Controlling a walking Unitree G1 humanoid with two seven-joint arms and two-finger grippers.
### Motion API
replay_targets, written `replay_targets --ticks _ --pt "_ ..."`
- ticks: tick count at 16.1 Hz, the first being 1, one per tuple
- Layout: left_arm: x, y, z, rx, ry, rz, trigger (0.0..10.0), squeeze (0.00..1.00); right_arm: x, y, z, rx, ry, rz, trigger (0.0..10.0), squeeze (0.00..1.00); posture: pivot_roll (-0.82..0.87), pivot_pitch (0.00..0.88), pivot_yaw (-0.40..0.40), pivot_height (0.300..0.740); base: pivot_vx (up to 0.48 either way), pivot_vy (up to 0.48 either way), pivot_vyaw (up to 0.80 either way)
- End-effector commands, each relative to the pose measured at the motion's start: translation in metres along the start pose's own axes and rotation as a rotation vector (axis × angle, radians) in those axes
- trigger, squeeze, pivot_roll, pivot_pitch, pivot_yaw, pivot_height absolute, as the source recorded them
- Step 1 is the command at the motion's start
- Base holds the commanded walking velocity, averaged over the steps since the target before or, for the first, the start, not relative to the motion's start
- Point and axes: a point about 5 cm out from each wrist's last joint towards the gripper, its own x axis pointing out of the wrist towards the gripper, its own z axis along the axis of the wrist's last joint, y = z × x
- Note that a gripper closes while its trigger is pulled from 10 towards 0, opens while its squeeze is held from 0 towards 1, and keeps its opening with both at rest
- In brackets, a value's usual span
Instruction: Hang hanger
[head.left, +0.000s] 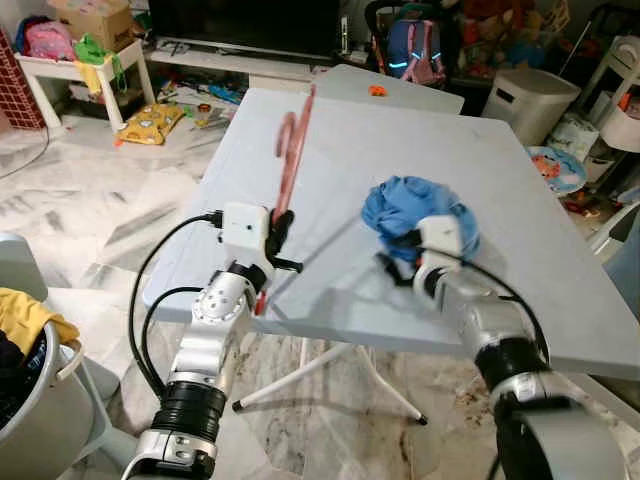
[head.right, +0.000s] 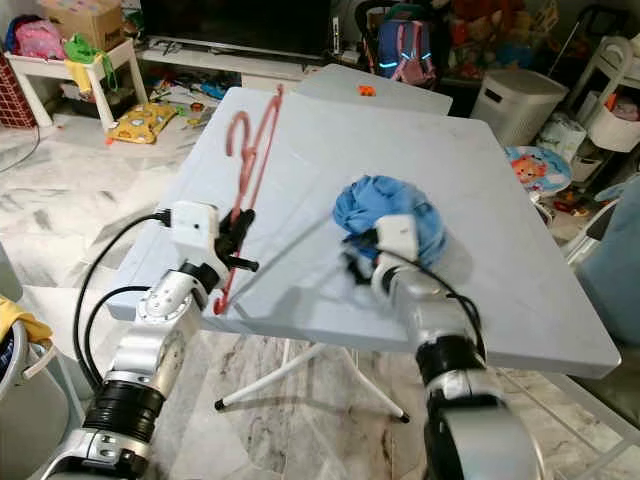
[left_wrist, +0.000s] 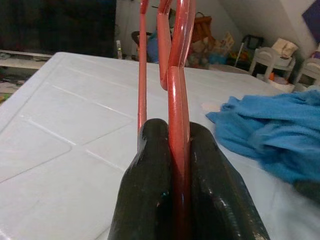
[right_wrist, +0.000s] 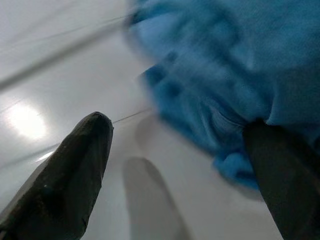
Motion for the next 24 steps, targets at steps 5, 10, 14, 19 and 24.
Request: replay_targets --ticks 5,10,14,19,24 --pt "-0.002 -0.004 -0.002 0.003 0.014 -0.014 10.0 0.00 -0.002 -0.008 0.028 -0.022 -0.165 -0.032 10.0 1.00 0.15 0.000 -0.125 0.740 0.000 0.000 0.00" --pt "-0.008 -0.009 -0.013 0.015 0.076 -0.094 10.0 0.00 -0.068 -0.038 -0.004 -0.140 -0.284 0.076 10.0 1.00 0.09 0.000 -0.087 0.740 0.000 0.000 0.00" --pt "-0.007 -0.031 -0.002 0.019 0.036 -0.185 10.0 0.00 -0.116 -0.040 -0.010 -0.084 -0.440 -0.049 10.0 1.00 0.06 0.000 -0.062 0.740 0.000 0.000 0.00" --pt "0.002 -0.036 0.018 0.048 0.007 -0.217 10.0 0.00 -0.127 -0.018 -0.015 -0.042 -0.461 -0.074 10.0 0.00 0.05 0.000 -0.033 0.740 0.000 0.000 0.00" --pt "-0.005 -0.036 0.009 0.058 0.059 -0.204 10.0 0.00 -0.131 -0.015 -0.020 0.011 -0.448 -0.122 10.0 0.00 0.06 0.000 -0.037 0.740 0.000 0.000 0.00"
